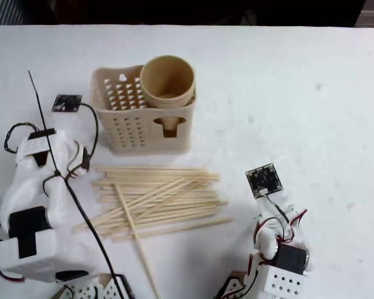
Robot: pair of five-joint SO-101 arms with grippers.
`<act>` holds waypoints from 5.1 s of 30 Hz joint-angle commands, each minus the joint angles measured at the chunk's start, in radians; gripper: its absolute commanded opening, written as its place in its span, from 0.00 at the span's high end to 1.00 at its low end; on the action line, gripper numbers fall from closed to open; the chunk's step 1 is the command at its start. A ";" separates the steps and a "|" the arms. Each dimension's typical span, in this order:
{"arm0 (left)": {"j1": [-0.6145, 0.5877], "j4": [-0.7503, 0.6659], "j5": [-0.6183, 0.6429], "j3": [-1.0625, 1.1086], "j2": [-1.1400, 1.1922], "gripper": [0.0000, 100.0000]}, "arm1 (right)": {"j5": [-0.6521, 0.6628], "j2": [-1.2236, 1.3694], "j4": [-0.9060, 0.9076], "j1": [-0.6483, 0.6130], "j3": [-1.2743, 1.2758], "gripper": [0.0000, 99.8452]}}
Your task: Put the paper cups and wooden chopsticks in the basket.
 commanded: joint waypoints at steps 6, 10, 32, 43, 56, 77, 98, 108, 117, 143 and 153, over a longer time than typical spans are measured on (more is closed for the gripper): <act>0.090 0.436 -0.060 -0.152 -0.414 0.90 | 0.009 -0.010 0.005 0.004 0.009 0.97; 0.202 0.548 -0.058 -0.086 -0.518 0.88 | 0.009 -0.010 0.005 0.004 0.009 0.97; 0.418 0.161 0.095 0.296 -0.519 0.82 | 0.009 -0.010 0.005 0.004 0.009 0.97; 0.417 0.161 0.095 0.334 -0.519 0.82 | 0.009 -0.010 0.005 0.004 0.009 0.97; 0.414 0.161 0.112 0.359 -0.518 0.82 | 0.009 -0.010 0.005 0.004 0.009 0.97; 0.414 0.114 0.284 0.362 -0.332 0.91 | 0.009 -0.010 0.005 0.004 0.009 0.97; 0.363 0.407 0.038 0.347 -1.138 0.97 | 0.009 -0.010 0.005 0.004 0.009 0.97; 0.499 0.793 -0.753 0.244 -1.135 0.91 | 0.009 -0.010 0.005 0.004 0.009 0.97; 0.639 0.735 -1.108 0.226 -0.889 0.75 | 0.009 -0.010 0.005 0.004 0.009 0.97; 0.699 0.068 -1.174 0.534 -0.596 0.76 | 0.009 -0.010 0.005 0.004 0.009 0.97; 0.697 0.071 -1.102 0.511 -0.604 0.92 | 0.009 -0.010 0.005 0.004 0.009 0.97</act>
